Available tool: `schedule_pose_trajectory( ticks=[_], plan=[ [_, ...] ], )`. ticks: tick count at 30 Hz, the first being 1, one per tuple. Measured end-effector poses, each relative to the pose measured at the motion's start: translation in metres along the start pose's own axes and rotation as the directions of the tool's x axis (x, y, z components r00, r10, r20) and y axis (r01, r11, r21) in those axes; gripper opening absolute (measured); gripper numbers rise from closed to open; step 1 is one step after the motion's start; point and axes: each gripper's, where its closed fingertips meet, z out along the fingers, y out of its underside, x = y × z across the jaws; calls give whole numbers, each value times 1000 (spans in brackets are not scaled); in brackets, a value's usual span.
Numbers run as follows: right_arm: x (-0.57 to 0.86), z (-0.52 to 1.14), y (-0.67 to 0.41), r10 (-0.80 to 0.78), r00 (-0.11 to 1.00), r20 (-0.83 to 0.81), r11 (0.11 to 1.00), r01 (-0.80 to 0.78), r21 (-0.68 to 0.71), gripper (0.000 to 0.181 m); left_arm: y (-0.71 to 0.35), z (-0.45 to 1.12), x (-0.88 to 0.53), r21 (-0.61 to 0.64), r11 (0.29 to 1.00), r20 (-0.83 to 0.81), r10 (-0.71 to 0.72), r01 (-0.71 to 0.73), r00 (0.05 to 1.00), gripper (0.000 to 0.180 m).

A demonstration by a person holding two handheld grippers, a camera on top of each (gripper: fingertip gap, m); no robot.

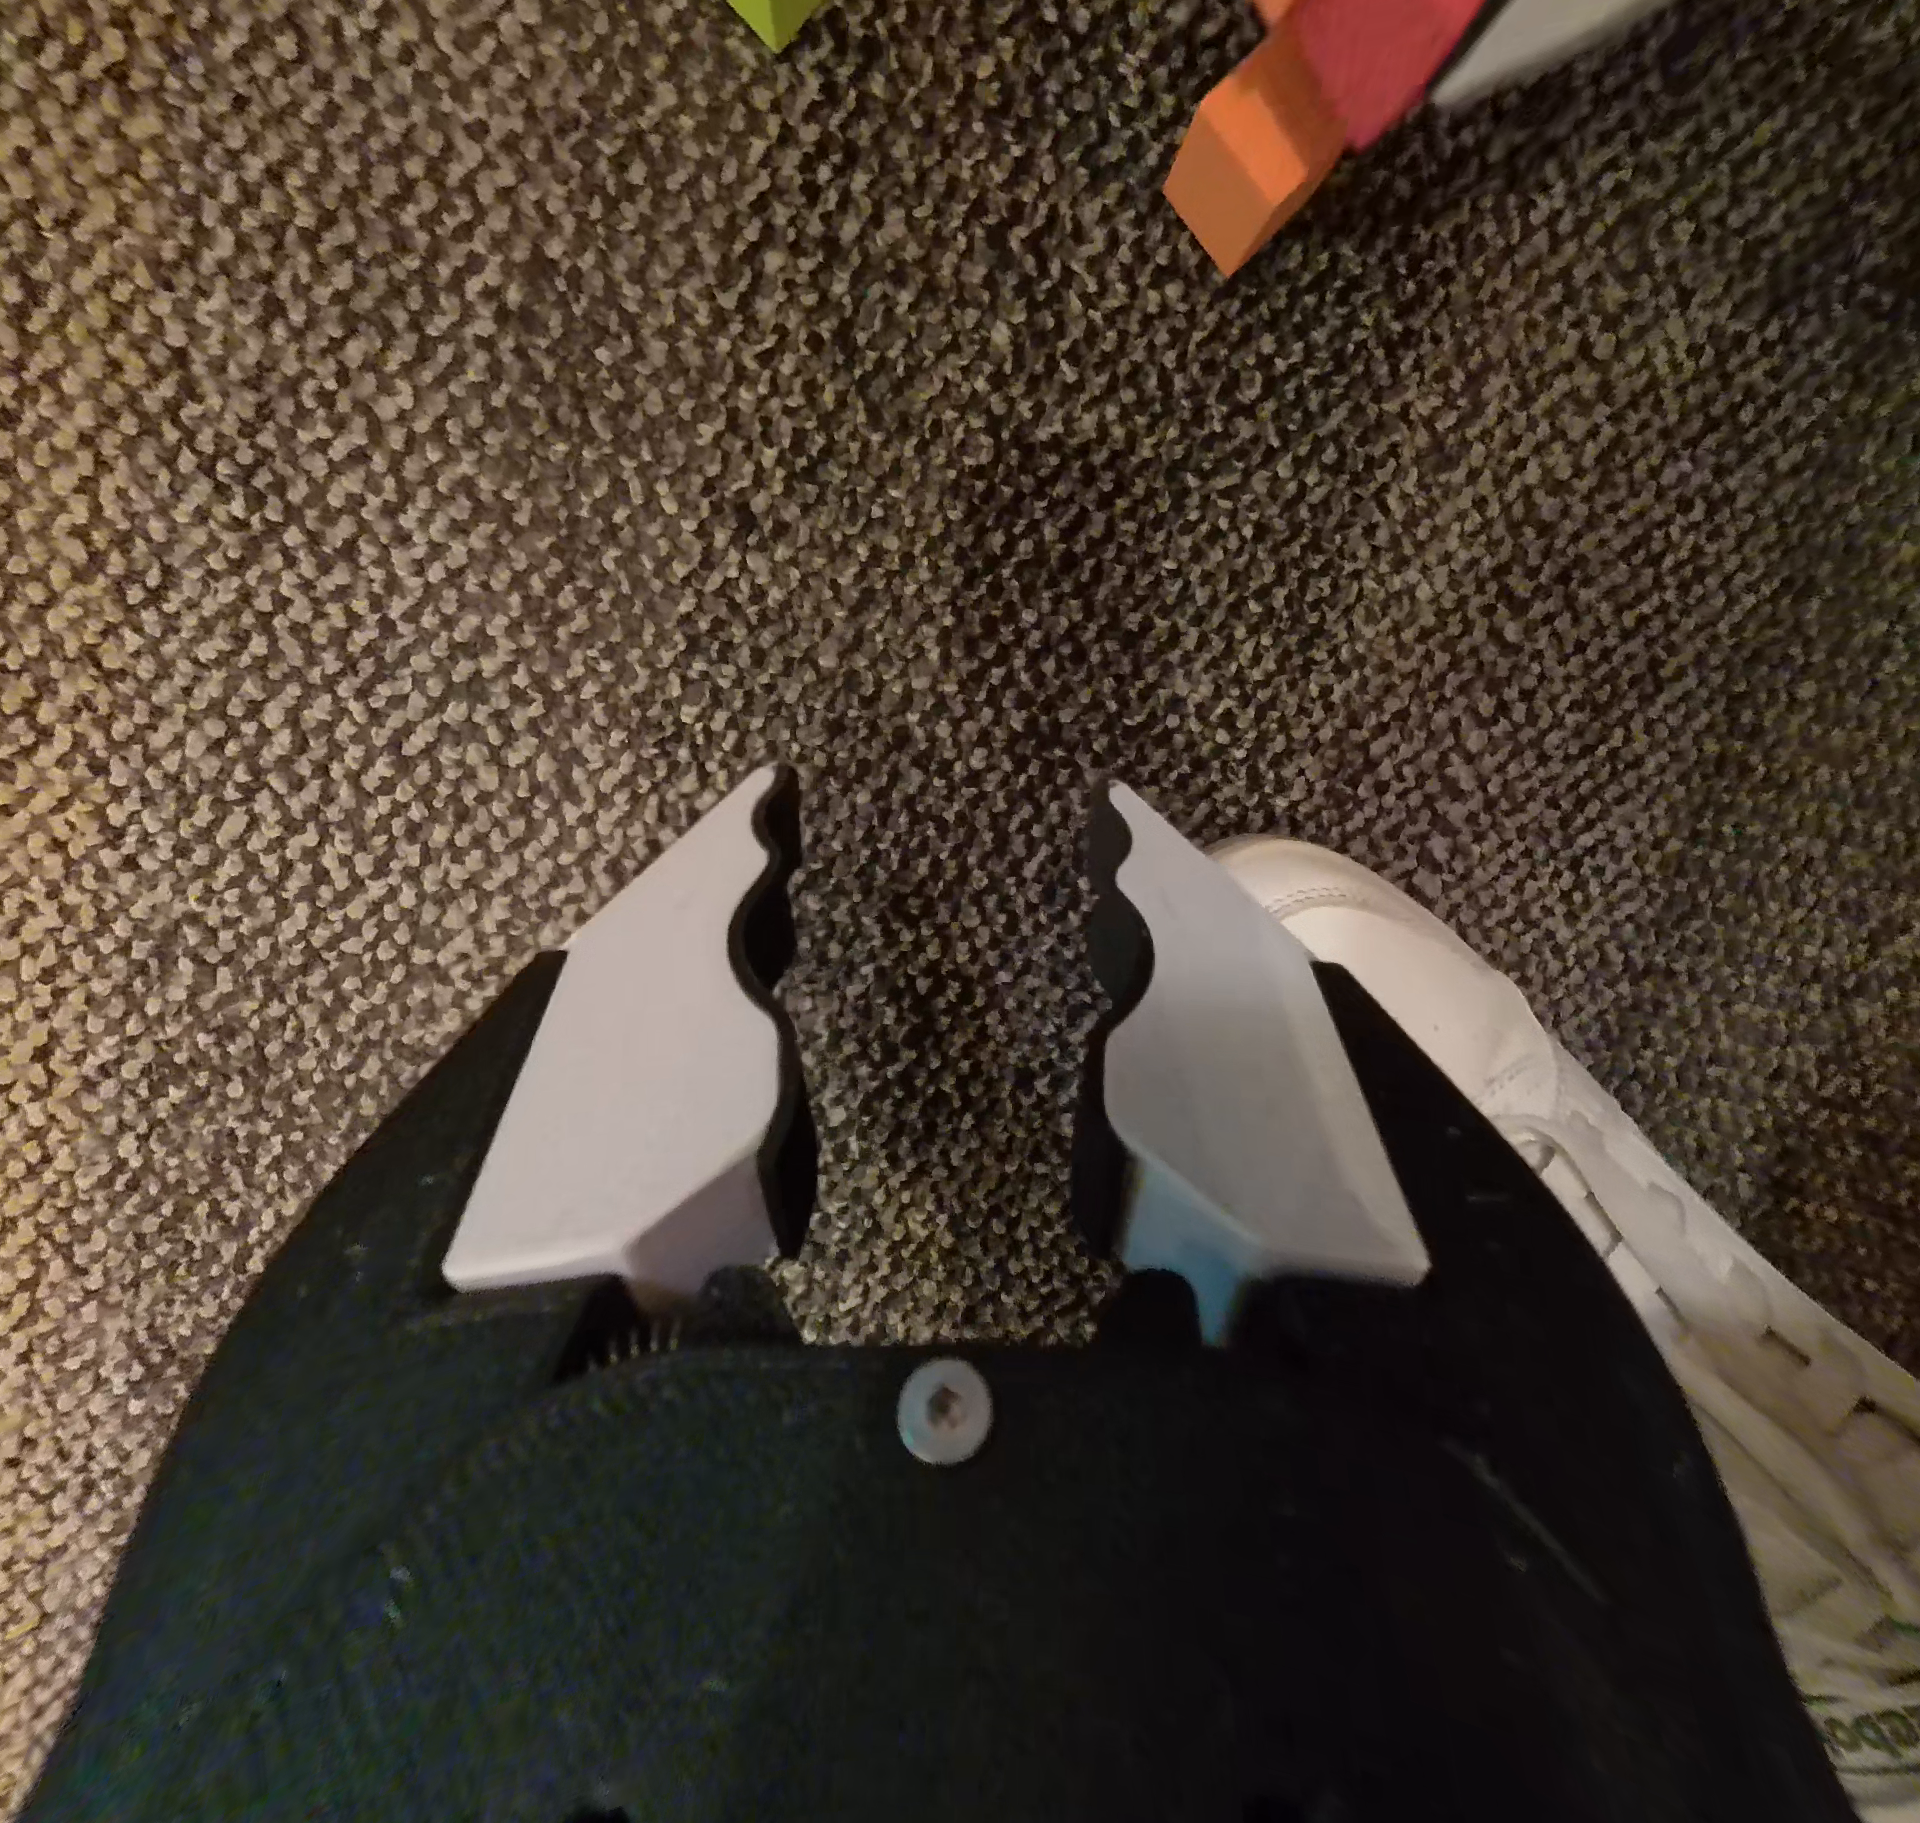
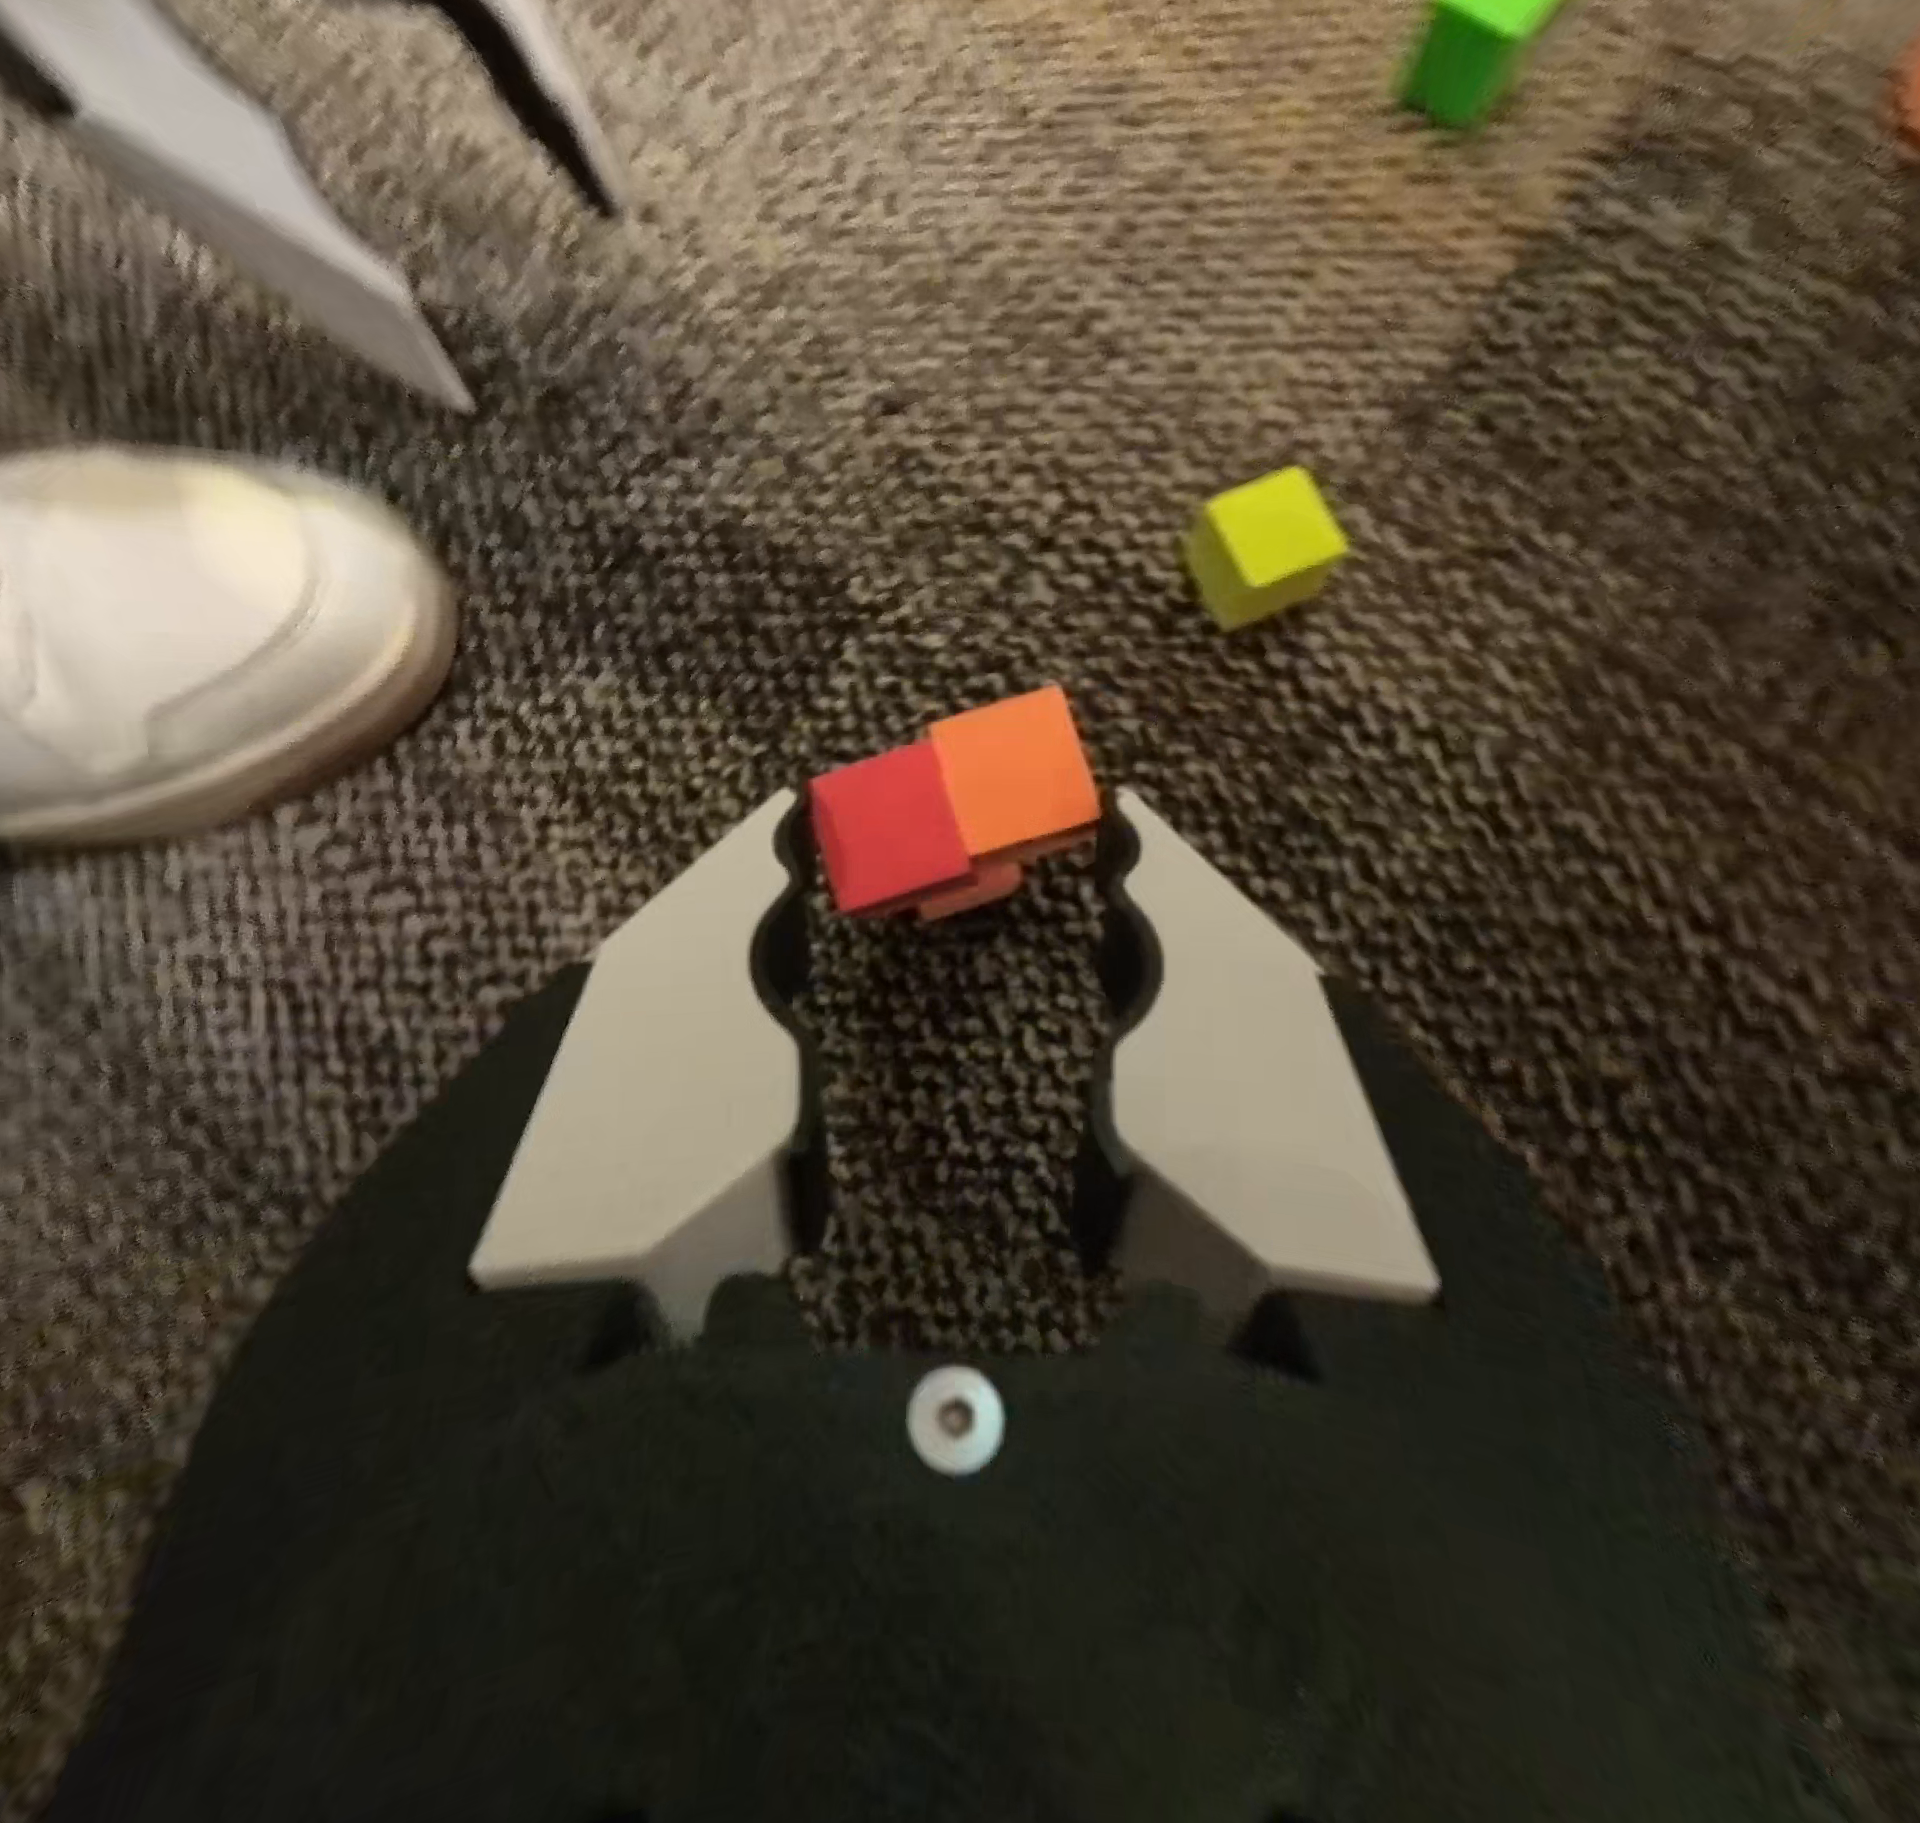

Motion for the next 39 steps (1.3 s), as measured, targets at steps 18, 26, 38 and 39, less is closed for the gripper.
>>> schedule_pose_trajectory(
  ticks=[18,26,38,39],
  plan=[
    [-36,2,10,-34,990,137,999,35,-1,53,8,2,7,-23,1000,-17,14,-14,1000,52],
    [-39,14,33,-80,996,32,996,81,-36,53,9,3,14,-25,999,-24,36,-37,999,52],
    [-19,8,32,-191,981,-1,979,191,-69,86,11,4,12,-33,999,-25,33,-34,999,52],
    [-18,11,31,-208,978,23,975,209,-74,89,11,4,13,-34,999,-26,33,-34,999,52]
  ],
)
